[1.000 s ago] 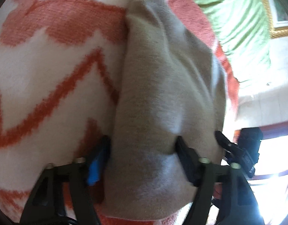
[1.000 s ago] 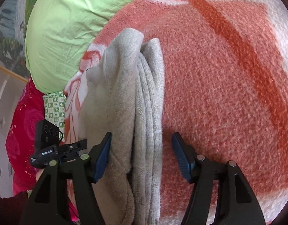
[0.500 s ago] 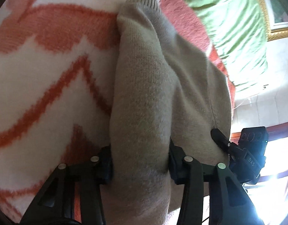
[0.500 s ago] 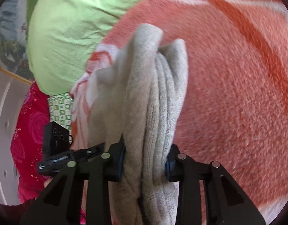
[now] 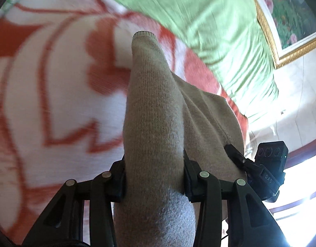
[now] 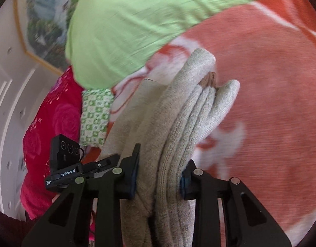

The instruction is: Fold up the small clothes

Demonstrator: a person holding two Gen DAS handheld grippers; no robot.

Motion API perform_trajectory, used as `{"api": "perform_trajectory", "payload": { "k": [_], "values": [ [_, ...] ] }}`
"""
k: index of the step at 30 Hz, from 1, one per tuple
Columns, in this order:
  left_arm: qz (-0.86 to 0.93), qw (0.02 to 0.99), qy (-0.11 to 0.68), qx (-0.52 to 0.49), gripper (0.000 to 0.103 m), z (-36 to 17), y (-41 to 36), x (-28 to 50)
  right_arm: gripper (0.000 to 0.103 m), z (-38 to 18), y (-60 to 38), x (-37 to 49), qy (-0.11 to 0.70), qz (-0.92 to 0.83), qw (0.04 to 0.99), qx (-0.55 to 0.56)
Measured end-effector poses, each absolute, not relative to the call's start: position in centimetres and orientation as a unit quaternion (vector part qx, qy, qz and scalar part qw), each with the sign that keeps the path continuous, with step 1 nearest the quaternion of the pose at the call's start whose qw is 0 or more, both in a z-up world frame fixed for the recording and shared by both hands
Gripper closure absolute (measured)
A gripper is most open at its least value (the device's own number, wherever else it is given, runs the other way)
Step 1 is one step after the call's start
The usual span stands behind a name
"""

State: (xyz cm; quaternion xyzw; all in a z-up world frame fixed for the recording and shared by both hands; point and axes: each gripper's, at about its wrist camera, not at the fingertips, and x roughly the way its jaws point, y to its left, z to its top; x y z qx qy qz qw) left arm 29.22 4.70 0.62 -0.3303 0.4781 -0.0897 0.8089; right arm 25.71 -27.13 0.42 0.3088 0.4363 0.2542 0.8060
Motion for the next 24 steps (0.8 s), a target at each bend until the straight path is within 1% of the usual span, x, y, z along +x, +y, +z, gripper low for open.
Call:
{"api": "perform_trajectory", "payload": {
  "k": [3,7,10,13,16,17,18,19,21,24],
  "values": [
    [-0.072,0.817,0.469,-0.327,0.061,1.3,8.0,27.4,0.071,0.1,-23.3,26.1,0.439,0.274,0.803,0.296],
    [-0.053,0.819,0.464,-0.334,0.061,0.8,12.8,24.9,0.071,-1.6,-18.6,26.7,0.452,0.291,0.792,0.289],
    [-0.045,0.815,0.469,-0.337,0.061,-1.0,15.2,23.8,0.071,-3.0,-16.2,26.9,0.469,0.292,0.786,0.279],
    [-0.042,0.799,0.492,-0.342,0.061,-3.9,16.4,23.4,0.071,-4.3,-14.8,26.6,0.493,0.282,0.780,0.263],
    [-0.047,0.789,0.505,-0.347,0.057,-6.0,16.7,23.0,0.070,-6.4,-14.1,26.2,0.528,0.255,0.777,0.229],
    [-0.053,0.789,0.503,-0.349,0.053,-6.4,16.9,22.6,0.067,-6.8,-14.1,25.9,0.533,0.245,0.780,0.220],
    [-0.056,0.788,0.503,-0.351,0.050,-6.6,17.0,22.3,0.062,-7.2,-14.3,25.8,0.534,0.237,0.781,0.219],
    [-0.058,0.786,0.504,-0.354,0.048,-6.8,17.1,22.0,0.059,-7.6,-14.7,25.5,0.535,0.226,0.783,0.225],
    [-0.061,0.782,0.508,-0.356,0.045,-6.9,17.4,21.6,0.045,-7.6,-15.5,25.3,0.536,0.207,0.783,0.238],
    [-0.059,0.786,0.516,-0.336,0.044,-6.0,17.5,20.4,0.045,-6.6,-16.0,24.6,0.534,0.190,0.787,0.241]
  ]
}}
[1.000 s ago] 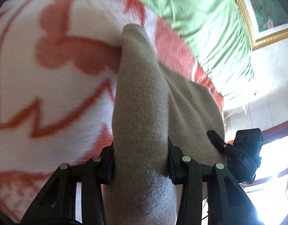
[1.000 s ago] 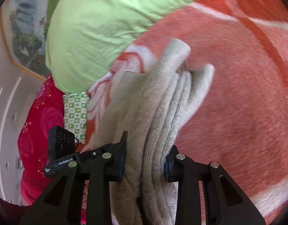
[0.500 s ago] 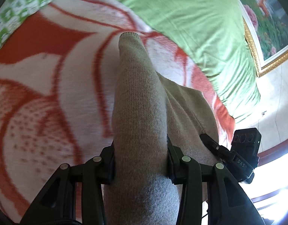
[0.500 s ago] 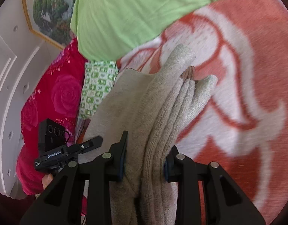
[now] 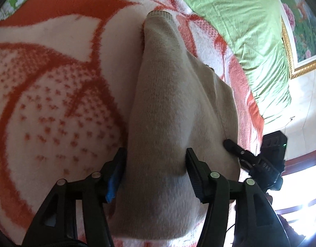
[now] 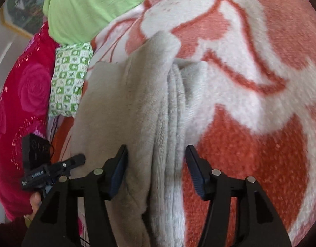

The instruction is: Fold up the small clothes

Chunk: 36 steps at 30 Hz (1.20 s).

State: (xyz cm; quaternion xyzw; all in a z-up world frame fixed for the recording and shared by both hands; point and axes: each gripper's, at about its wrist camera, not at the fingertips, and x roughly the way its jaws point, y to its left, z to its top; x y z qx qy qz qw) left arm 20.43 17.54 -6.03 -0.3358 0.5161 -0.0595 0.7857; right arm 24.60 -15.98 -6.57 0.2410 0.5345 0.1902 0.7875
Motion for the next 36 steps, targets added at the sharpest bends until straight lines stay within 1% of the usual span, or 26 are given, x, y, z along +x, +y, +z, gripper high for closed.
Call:
{"api": "perform_trajectory", "payload": {
  "k": [1,3,7,14,15,16,17,18,19,21,23,26,28,33,34,35,36],
  "values": [
    [-0.059,0.787,0.517,-0.330,0.043,-5.9,17.6,20.1,0.045,-5.9,-16.2,24.0,0.533,0.184,0.791,0.238],
    [-0.056,0.790,0.521,-0.317,0.038,-5.3,17.4,18.9,0.045,-4.7,-16.4,22.8,0.526,0.180,0.797,0.235],
    [-0.062,0.792,0.517,-0.317,0.038,-4.9,17.7,16.4,0.045,-3.0,-16.5,19.0,0.514,0.178,0.808,0.225],
    [-0.060,0.789,0.536,-0.294,0.038,-6.0,17.7,14.0,0.045,-5.1,-15.5,14.7,0.533,0.164,0.797,0.233],
    [-0.053,0.789,0.541,-0.286,0.038,-6.2,17.6,13.9,0.047,-5.3,-15.3,14.7,0.535,0.165,0.794,0.237],
    [-0.048,0.789,0.545,-0.281,0.038,-6.4,17.4,14.0,0.049,-5.6,-15.0,14.8,0.538,0.168,0.790,0.240],
    [-0.045,0.788,0.547,-0.277,0.038,-6.6,17.2,14.0,0.059,-6.2,-14.6,15.1,0.552,0.171,0.783,0.229],
    [-0.038,0.787,0.551,-0.273,0.039,-6.7,17.0,14.1,0.082,-6.4,-14.2,15.4,0.560,0.171,0.783,0.213],
    [-0.034,0.788,0.553,-0.269,0.041,-6.5,16.8,14.3,0.088,-6.4,-13.9,15.7,0.565,0.171,0.783,0.197],
    [-0.030,0.790,0.553,-0.262,0.049,-5.9,16.2,14.5,0.090,-4.8,-13.8,16.1,0.551,0.176,0.795,0.183],
    [-0.023,0.791,0.559,-0.247,0.050,-5.6,15.2,15.3,0.091,-2.0,-14.2,15.9,0.518,0.190,0.814,0.179],
    [-0.014,0.791,0.564,-0.237,0.050,-5.7,14.2,15.7,0.092,-1.1,-14.5,16.0,0.515,0.188,0.825,0.136],
    [-0.011,0.791,0.565,-0.235,0.050,-6.1,13.7,15.8,0.092,-3.1,-15.0,16.3,0.534,0.170,0.821,0.108],
    [0.008,0.792,0.572,-0.215,0.049,-6.6,12.9,15.8,0.091,-7.8,-15.5,16.3,0.556,0.174,0.803,0.129],
    [0.011,0.792,0.572,-0.214,0.049,-6.6,12.8,15.9,0.090,-8.1,-15.8,16.2,0.551,0.175,0.803,0.147],
    [0.015,0.792,0.573,-0.210,0.048,-6.5,12.7,15.9,0.086,-8.1,-16.0,16.0,0.549,0.174,0.803,0.156],
    [0.018,0.792,0.574,-0.208,0.048,-6.4,12.8,15.7,0.074,-8.2,-16.5,15.9,0.549,0.171,0.801,0.168]
  ]
}}
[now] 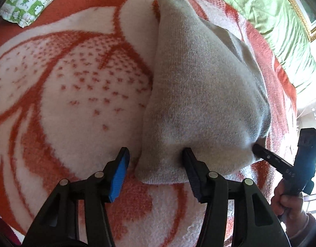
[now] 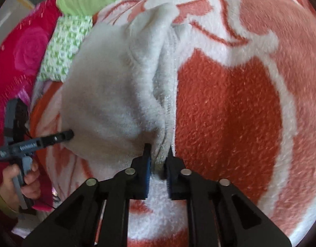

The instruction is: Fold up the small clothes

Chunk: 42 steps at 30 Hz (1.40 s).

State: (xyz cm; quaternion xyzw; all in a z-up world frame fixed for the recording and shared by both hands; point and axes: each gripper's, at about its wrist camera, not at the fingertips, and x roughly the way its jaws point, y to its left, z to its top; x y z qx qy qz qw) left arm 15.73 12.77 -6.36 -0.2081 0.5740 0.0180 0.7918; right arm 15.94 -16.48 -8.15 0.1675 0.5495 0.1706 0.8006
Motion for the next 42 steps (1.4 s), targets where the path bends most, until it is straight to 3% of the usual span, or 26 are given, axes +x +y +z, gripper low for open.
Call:
{"api": "perform_trajectory", "payload": {
  "k": [2,9,14,20,22,23,25,27,29,34,38,42],
  "values": [
    [0.029,0.792,0.576,-0.203,0.048,-5.7,12.6,15.2,0.052,-8.0,-17.4,15.7,0.555,0.156,0.798,0.173],
    [0.009,0.818,0.546,-0.179,0.050,-1.3,10.8,14.4,0.052,-2.4,-19.6,14.3,0.481,0.180,0.833,0.207],
    [-0.032,0.840,0.510,-0.181,0.050,1.1,9.6,18.6,0.059,-0.1,-15.9,17.8,0.462,0.230,0.834,0.196],
    [-0.079,0.831,0.510,-0.205,0.051,-0.5,10.5,24.0,0.060,-1.8,-13.5,21.9,0.482,0.208,0.830,0.190],
    [-0.096,0.820,0.520,-0.220,0.051,-2.1,11.0,25.2,0.067,-4.1,-13.8,23.0,0.514,0.183,0.816,0.191],
    [-0.107,0.816,0.521,-0.226,0.051,-2.6,11.0,25.5,0.080,-5.1,-13.9,23.3,0.527,0.168,0.812,0.185],
    [-0.127,0.815,0.520,-0.224,0.051,-3.3,10.6,26.0,0.085,-6.3,-14.9,23.1,0.524,0.159,0.812,0.205],
    [-0.138,0.818,0.520,-0.205,0.049,-3.7,10.0,26.4,0.098,-6.8,-15.6,23.0,0.523,0.141,0.809,0.229],
    [-0.146,0.818,0.517,-0.205,0.049,-3.8,10.2,26.6,0.101,-6.7,-15.4,23.0,0.522,0.131,0.814,0.219],
    [-0.139,0.821,0.508,-0.218,0.049,-2.4,11.5,25.1,0.103,-5.5,-14.8,22.7,0.516,0.131,0.825,0.188],
    [-0.120,0.826,0.510,-0.209,0.047,-1.9,11.5,22.0,0.097,-2.3,-13.2,19.8,0.492,0.162,0.846,0.123],
    [-0.096,0.827,0.523,-0.183,0.047,-3.3,10.8,19.9,0.096,-3.8,-13.6,17.6,0.521,0.160,0.831,0.111]
  ]
}}
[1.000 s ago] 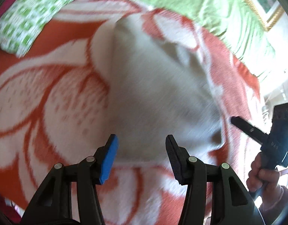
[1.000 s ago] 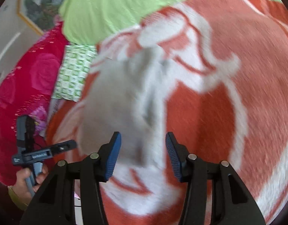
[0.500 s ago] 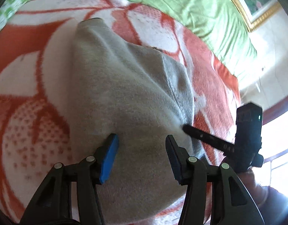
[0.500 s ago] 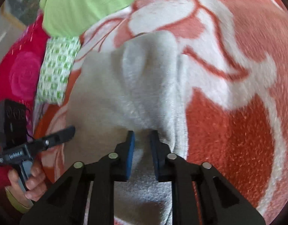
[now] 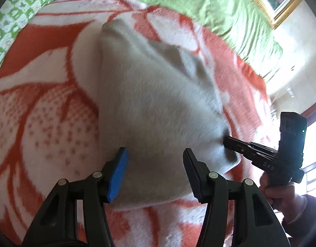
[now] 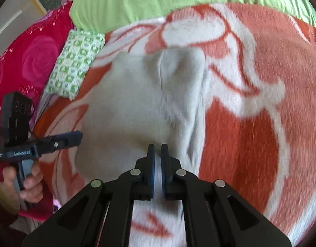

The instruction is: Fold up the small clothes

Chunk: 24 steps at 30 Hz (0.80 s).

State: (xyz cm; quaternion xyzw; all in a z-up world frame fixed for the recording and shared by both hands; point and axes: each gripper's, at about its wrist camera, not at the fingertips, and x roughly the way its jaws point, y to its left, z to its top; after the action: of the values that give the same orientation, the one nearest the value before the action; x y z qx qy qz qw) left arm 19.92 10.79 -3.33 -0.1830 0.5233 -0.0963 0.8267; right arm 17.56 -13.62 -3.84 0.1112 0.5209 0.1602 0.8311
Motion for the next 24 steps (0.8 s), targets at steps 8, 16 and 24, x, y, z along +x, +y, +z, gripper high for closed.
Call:
{"api": "perform_trajectory", "payload": {
  "k": [8,16,24],
  "values": [
    [-0.061,0.853,0.507,-0.105,0.041,-2.6,8.2,16.1,0.096,-3.5,-15.8,15.1,0.514,0.148,0.834,0.132],
    [-0.005,0.865,0.494,-0.091,0.034,-2.8,7.4,10.1,0.056,-0.6,-14.7,10.5,0.483,0.164,0.854,0.105],
    [0.030,0.879,0.469,-0.072,0.028,-1.6,7.0,7.8,0.046,-1.2,-14.4,9.1,0.489,0.156,0.854,0.087]
  ]
}}
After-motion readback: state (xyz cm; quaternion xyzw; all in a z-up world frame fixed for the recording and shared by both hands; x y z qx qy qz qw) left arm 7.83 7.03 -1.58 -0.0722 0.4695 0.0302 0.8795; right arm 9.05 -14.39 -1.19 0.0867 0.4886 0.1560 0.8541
